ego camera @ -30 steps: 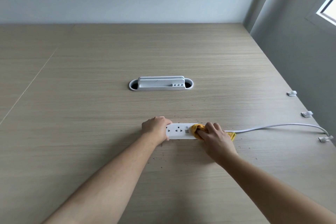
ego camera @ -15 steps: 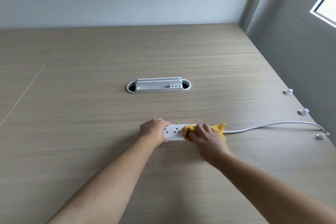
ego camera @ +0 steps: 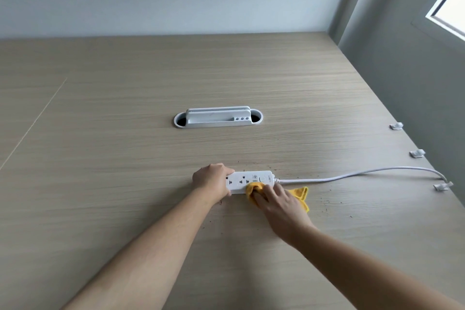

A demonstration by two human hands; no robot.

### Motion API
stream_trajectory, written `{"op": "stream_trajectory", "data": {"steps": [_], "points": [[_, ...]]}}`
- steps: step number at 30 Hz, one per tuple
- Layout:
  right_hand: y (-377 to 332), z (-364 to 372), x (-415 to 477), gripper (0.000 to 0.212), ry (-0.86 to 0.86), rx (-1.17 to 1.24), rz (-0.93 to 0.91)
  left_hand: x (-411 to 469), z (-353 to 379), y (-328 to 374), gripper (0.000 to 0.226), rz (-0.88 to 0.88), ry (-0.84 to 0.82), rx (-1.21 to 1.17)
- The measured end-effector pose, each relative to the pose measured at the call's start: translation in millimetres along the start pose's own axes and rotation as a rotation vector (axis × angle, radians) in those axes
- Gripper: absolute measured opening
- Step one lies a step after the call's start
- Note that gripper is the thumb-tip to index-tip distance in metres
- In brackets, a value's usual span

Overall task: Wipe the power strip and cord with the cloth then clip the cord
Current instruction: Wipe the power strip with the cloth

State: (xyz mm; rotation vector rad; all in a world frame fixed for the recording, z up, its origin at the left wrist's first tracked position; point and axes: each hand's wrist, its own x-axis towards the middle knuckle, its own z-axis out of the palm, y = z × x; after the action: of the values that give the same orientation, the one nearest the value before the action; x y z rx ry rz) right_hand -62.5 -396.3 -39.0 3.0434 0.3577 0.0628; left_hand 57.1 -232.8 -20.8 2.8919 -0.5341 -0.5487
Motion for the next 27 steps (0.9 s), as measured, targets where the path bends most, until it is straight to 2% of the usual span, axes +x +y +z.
{"op": "stream_trajectory", "data": {"steps": [3,5,9,11,14,16,20,25,27], "points": [[-2,-16,23,0.04,0.0,0.033,0.11,0,0,0,0.05,-0.001,-0.002,0.003],[14,-20,25,0.041,-0.083,0.063,0.223,-1,1,-2,0.05,-0.004,0.005,-0.006],[26,-13,-3,0.016,-0.145,0.047,0.299,-1,4,-4,0.062,-0.012,-0.002,-0.051],[29,-7,-13,0.018,-0.154,0.122,0.326,-2,5,-6,0.067,-0.008,-0.01,-0.077],[33,-16,0,0.033,-0.025,0.258,0.464,-6,6,-18,0.077,-0.003,0.005,-0.124],[30,-24,18,0.04,0.028,0.316,0.49,-8,5,-29,0.082,-0.023,0.03,-0.163],[2,-26,57,0.045,-0.043,0.316,0.266,-14,6,-48,0.073,-0.075,0.065,-0.337],[-54,-23,84,0.054,-0.079,0.3,-0.025,-16,9,-52,0.088,-0.106,0.107,-0.543],[-64,-21,80,0.06,-0.03,0.325,-0.14,-17,9,-53,0.088,-0.092,0.131,-0.58]]}}
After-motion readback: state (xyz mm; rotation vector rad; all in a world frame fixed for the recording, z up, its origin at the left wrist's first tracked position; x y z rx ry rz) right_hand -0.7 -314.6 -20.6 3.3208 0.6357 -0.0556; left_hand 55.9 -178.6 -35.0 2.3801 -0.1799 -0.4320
